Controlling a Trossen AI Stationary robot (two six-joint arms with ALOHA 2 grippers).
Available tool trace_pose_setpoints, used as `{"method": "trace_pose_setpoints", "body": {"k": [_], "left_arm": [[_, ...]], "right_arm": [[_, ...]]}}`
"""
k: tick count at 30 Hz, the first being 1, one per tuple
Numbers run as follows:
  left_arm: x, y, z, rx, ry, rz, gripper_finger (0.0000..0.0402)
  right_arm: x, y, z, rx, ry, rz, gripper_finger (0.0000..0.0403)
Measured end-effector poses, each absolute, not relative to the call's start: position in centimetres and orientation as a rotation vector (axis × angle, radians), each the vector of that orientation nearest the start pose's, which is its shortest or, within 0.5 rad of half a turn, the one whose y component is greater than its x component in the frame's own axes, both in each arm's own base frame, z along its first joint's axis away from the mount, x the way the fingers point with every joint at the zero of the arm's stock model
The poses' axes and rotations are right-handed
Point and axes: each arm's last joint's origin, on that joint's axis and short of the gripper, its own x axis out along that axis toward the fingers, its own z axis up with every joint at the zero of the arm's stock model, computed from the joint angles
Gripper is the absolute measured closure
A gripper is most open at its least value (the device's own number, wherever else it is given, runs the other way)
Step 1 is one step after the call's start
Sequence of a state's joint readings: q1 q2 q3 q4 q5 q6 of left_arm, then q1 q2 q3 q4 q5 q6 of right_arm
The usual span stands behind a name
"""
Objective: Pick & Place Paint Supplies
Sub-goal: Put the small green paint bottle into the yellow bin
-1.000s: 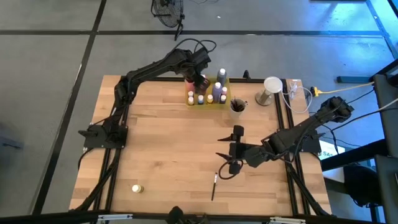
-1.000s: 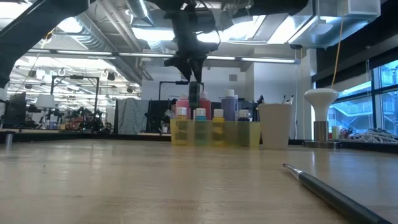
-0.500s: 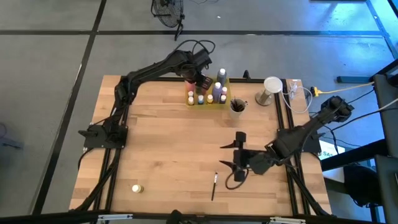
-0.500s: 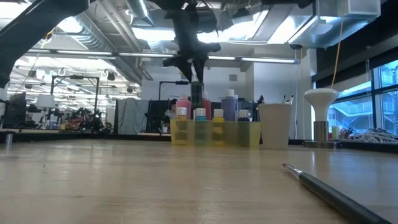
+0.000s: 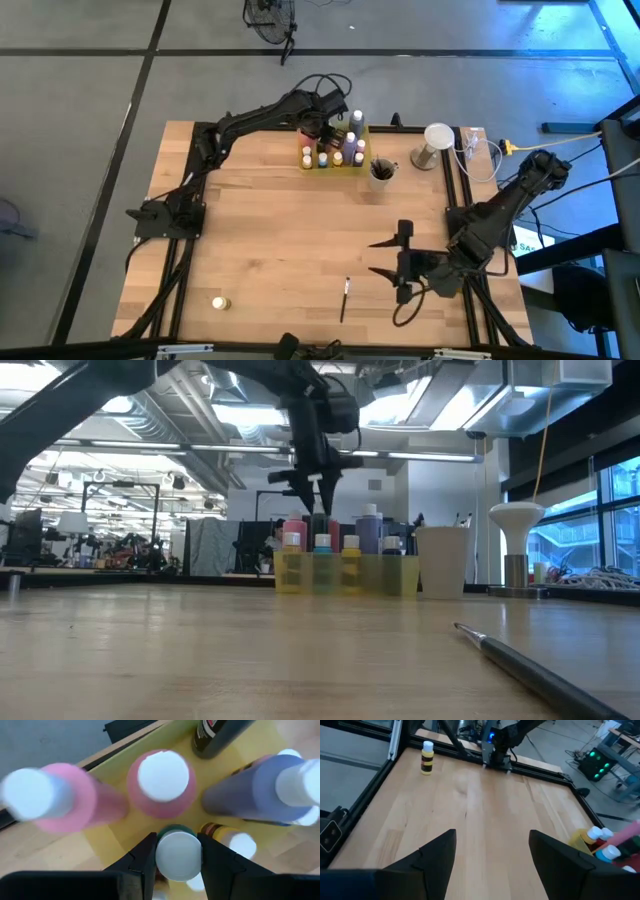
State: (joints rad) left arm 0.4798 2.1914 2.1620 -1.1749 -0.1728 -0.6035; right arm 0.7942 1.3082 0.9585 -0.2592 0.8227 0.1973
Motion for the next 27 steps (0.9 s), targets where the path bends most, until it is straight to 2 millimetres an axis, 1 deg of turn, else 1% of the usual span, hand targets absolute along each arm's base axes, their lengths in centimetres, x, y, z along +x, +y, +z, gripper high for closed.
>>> {"method": "trace_pose_setpoints", "body": {"k": [5,11,15,22,27], "left_arm": [[40.7,21.9,26.3,-0.694,1.042,0.932,0.0287],[40.9,22.3,25.4,-0.691,1.052,0.966,0.0287],[41.0,22.3,25.1,-0.714,1.039,0.991,0.0287],[41.3,21.6,25.1,-0.734,1.046,0.98,0.0287],[41.7,21.0,24.8,-0.71,1.058,0.993,0.0287]], "right_arm": [[20.0,18.6,28.1,-0.267,0.399,-0.082,0.0148],[19.7,18.9,28.1,-0.277,0.393,-0.08,0.0148],[19.6,18.9,28.0,-0.285,0.401,-0.08,0.0148],[19.5,18.8,27.9,-0.278,0.413,-0.086,0.0148],[19.5,18.8,27.8,-0.278,0.414,-0.086,0.0148]]}}
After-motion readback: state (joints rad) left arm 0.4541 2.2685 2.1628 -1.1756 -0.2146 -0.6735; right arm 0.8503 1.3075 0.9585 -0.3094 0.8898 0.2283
